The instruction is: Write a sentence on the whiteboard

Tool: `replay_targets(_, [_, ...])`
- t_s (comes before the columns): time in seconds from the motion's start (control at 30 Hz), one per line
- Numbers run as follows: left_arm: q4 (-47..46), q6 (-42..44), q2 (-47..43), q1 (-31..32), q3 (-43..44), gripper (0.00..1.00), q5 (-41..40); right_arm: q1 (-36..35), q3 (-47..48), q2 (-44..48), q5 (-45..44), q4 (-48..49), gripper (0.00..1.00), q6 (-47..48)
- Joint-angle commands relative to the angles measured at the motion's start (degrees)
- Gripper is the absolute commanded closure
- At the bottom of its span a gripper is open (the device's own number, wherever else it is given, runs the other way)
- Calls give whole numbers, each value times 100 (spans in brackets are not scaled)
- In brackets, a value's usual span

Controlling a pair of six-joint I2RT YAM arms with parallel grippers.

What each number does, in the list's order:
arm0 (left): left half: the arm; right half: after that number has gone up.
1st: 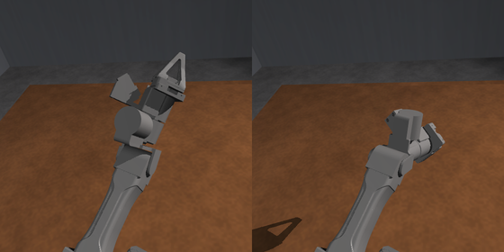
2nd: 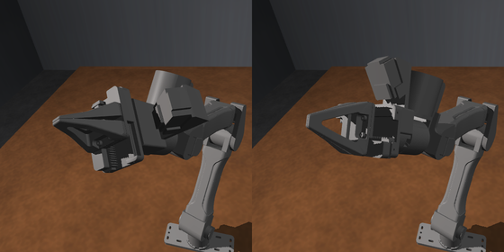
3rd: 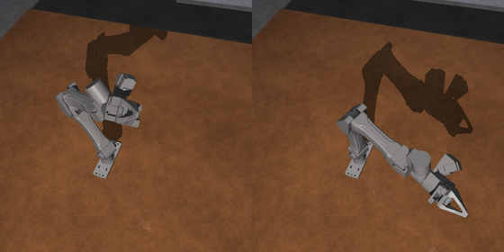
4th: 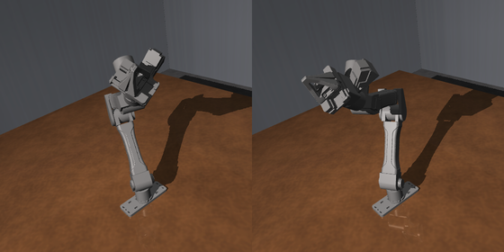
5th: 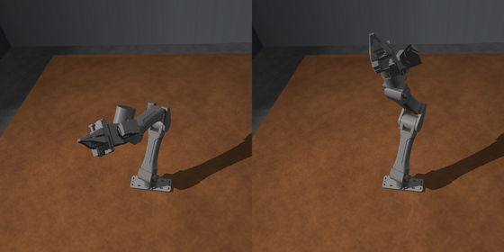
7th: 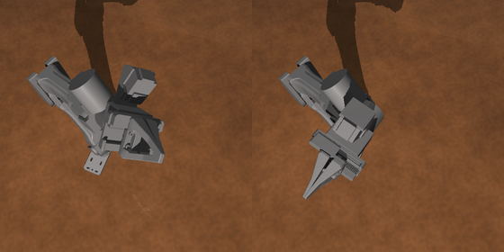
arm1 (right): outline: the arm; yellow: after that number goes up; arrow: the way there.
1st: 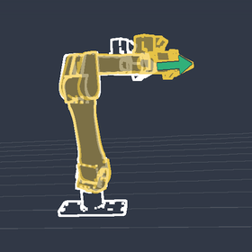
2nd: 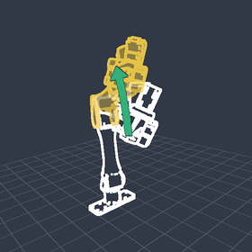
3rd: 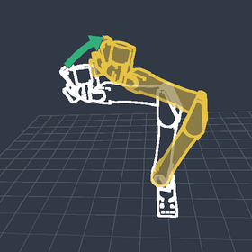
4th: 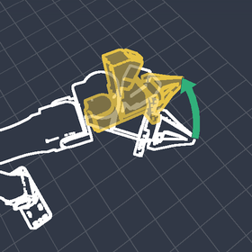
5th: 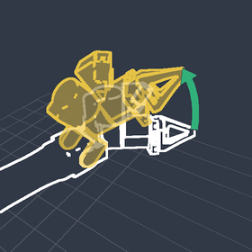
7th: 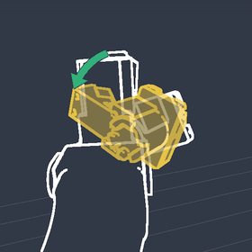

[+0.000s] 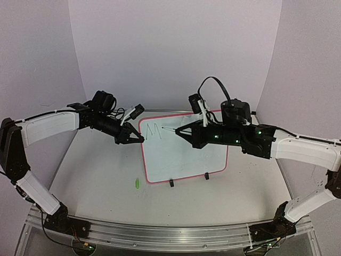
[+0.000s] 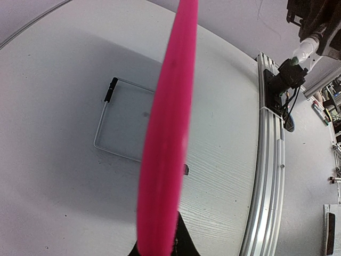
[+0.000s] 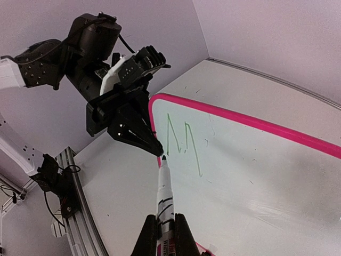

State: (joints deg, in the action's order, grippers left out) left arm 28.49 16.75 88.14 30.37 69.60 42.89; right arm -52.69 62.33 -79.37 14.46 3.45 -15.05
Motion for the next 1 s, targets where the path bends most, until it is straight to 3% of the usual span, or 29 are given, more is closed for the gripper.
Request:
replay_targets(0.0, [-12, 215, -170, -40, -74, 100, -316, 115, -125, 45, 385, 309, 100, -75])
replay_targets(0.53, [-7, 218, -166, -40, -82, 100, -333, 604, -127, -401, 988, 868, 100, -401])
replay_targets(0.97, [-8, 217, -147, -40, -78, 100, -343, 614, -28, -622, 446, 860, 100, -473])
